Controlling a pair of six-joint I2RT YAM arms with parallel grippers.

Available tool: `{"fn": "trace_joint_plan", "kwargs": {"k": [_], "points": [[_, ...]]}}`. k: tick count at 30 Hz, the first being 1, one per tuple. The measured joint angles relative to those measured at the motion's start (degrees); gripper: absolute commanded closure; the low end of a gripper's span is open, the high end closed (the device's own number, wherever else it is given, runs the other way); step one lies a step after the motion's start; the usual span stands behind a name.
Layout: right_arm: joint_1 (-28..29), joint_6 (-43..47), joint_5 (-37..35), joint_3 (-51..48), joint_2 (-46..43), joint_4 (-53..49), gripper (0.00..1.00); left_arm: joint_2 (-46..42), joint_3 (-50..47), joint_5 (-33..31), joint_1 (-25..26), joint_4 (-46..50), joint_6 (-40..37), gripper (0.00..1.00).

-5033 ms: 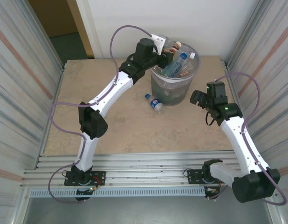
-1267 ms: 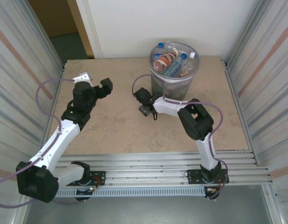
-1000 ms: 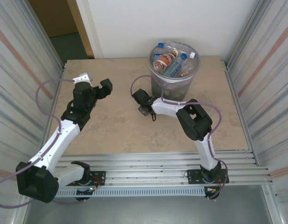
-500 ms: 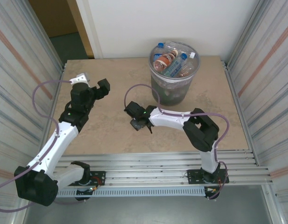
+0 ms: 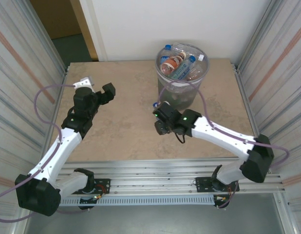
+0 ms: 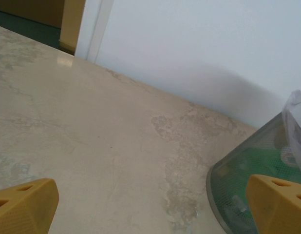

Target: Put the plastic bottles in the bin

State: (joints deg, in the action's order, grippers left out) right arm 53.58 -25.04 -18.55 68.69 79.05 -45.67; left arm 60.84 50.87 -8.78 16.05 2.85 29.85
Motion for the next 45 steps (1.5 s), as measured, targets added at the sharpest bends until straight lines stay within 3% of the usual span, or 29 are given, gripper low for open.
{"fn": "trace_joint_plan", "kwargs": {"k": [7, 13, 17, 21, 25, 29, 37, 45], "points": [[-1.8, -5.8, -2.7, 0.9, -10.8, -13.8, 0.66, 0.1, 0.1, 5.0, 0.3, -1.9, -0.2, 0.01], [-5.7, -9.4, -6.4, 8.5, -19.5, -25.9, 0.66, 4.0, 5.1, 6.3, 6.2, -2.8, -4.2, 0.01], [-11.7, -9.0, -8.1, 12.7, -23.1, -30.3, 0.64, 7.7, 9.2, 6.3, 10.1, -2.8, -7.5, 0.01], [-21.8, -5.5, -5.5, 15.7, -24.1, -30.0, 0.64, 9.9, 11.3, 6.3, 12.3, -2.8, -9.7, 0.01], [-31.6, -1.5, 0.4, 19.3, -21.1, -25.7, 0.63, 10.9, 11.9, 6.3, 13.2, -2.7, -10.7, 0.01], [-37.4, 0.1, 6.5, 21.8, -15.3, -18.1, 0.63, 11.0, 12.1, 6.4, 13.2, -2.8, -11.0, 0.01], [-39.4, 0.1, 12.1, 26.7, -1.0, -4.8, 0.61, 12.4, 12.7, 6.4, 13.2, -3.1, -11.2, 0.01], [-39.4, 0.0, 12.4, 31.9, 8.4, 2.0, 0.58, 14.0, 12.7, 6.4, 13.2, -3.1, -11.2, 0.01]]}}
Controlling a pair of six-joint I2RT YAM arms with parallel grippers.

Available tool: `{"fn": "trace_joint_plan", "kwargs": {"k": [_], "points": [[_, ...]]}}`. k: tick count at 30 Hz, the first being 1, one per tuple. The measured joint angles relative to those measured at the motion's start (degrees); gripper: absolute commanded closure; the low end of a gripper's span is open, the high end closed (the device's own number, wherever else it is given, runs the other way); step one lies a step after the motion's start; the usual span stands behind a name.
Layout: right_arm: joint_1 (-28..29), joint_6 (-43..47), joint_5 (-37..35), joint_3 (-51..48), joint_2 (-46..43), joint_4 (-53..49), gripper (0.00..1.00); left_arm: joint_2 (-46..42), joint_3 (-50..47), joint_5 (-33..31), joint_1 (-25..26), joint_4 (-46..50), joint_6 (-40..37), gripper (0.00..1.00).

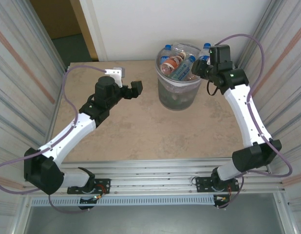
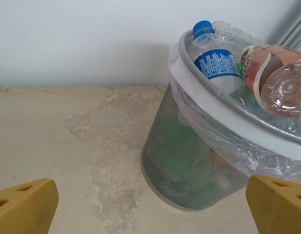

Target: Put the plastic bottles in the bin

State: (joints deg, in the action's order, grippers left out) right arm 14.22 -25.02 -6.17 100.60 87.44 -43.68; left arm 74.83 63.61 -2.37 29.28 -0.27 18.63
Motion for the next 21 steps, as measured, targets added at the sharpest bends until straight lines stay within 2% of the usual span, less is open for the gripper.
{"fn": "trace_joint_plan", "kwargs": {"k": [5, 12, 16, 21], "points": [[0.8, -0.1, -1.0, 1.5, 3.9, 1.7, 0.53, 0.6, 0.5, 0.0, 0.0, -0.1, 0.0, 0.01], [3.3, -0.3, -3.2, 2.9, 7.8, 2.1, 0.37, 3.7, 3.1, 1.4, 0.4, -1.2, -0.1, 0.01], [3.9, -1.1, -3.8, 2.9, 8.3, 2.0, 0.21, 4.9, 4.3, 2.0, 1.3, -1.7, -0.5, 0.01], [3.9, -1.5, -4.7, 2.9, 8.3, 2.2, 0.14, 5.7, 5.0, 2.6, 2.0, -2.2, -0.7, 0.01]]}}
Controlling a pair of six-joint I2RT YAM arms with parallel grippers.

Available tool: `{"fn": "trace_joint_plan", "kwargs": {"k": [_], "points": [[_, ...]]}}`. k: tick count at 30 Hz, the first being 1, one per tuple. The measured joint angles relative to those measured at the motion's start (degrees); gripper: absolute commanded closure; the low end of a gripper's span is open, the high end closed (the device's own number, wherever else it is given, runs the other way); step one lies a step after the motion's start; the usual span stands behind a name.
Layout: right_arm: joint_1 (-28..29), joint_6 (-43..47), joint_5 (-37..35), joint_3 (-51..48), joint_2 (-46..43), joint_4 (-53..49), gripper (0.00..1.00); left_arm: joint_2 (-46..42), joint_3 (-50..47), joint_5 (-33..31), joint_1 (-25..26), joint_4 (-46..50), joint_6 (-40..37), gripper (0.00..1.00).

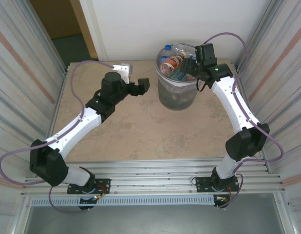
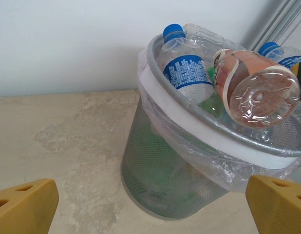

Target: Put the plastic bottles in the bin

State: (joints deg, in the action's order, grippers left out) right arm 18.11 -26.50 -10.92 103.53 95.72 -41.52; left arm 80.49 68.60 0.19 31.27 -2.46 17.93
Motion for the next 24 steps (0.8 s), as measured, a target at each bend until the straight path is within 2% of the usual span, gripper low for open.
{"fn": "trace_joint_plan", "kwargs": {"k": [9, 14, 17, 24], "points": [[-0.6, 0.0, -1.3, 0.0, -1.4, -0.1, 0.09, 1.6, 2.4, 0.3, 0.4, -0.2, -0.2, 0.01], [-1.5, 0.0, -1.3, -0.4, -3.1, -0.1, 0.12, 2.3, 3.4, 0.3, 0.4, -0.4, -0.2, 0.01], [-2.2, 0.2, -1.0, -0.6, -4.0, 0.0, 0.18, 2.5, 3.5, 0.3, 0.4, -0.4, -0.2, 0.01], [-4.1, 0.1, 1.8, -1.7, -4.2, 2.4, 0.4, 2.8, 3.8, 0.2, 0.6, -0.3, -0.2, 0.01]]}}
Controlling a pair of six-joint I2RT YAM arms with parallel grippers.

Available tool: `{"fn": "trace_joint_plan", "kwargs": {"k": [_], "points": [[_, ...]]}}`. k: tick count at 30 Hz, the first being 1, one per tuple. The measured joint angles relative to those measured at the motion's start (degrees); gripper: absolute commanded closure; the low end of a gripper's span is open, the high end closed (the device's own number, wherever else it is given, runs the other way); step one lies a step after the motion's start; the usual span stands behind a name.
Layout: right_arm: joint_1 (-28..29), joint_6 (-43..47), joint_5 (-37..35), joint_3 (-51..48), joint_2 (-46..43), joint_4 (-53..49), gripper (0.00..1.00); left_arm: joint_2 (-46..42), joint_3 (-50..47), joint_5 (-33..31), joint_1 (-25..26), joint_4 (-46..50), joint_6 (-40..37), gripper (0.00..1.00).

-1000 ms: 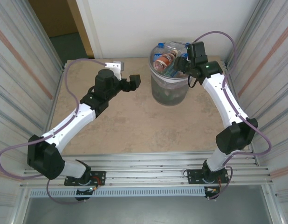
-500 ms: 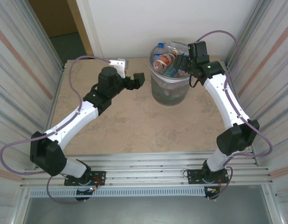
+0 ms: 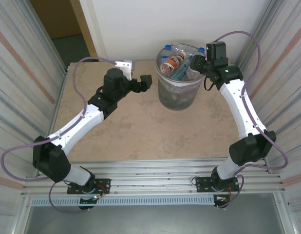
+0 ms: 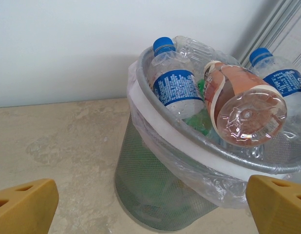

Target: Put the plastic bottles in the bin

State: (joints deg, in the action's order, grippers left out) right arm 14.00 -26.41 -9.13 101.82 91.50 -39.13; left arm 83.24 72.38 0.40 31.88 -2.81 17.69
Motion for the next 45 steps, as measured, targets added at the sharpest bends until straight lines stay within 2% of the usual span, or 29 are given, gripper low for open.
{"fn": "trace_joint_plan", "kwargs": {"k": [2, 7, 20, 29, 45], "points": [[0.0, -0.1, 1.0, -0.3, 0.0, 0.4, 0.45, 0.5, 0.6, 0.0, 0.1, 0.0, -0.2, 0.01], [0.3, -0.1, 2.3, -0.9, 0.1, 1.4, 0.49, 3.6, 4.3, 0.0, 0.2, 0.3, -1.3, 0.01], [0.7, -0.6, 2.1, -6.0, -2.1, 5.4, 0.49, 16.0, 17.9, -0.1, 0.8, 4.7, -3.8, 0.01], [0.5, -1.4, 1.9, -6.1, -2.1, 6.2, 0.48, 20.5, 24.1, -0.2, 0.9, 8.0, -5.2, 0.01], [0.7, -1.6, 3.0, -6.3, -2.1, 5.7, 0.27, 17.2, 16.3, -1.4, 0.9, 8.8, -5.9, 0.01]]}}
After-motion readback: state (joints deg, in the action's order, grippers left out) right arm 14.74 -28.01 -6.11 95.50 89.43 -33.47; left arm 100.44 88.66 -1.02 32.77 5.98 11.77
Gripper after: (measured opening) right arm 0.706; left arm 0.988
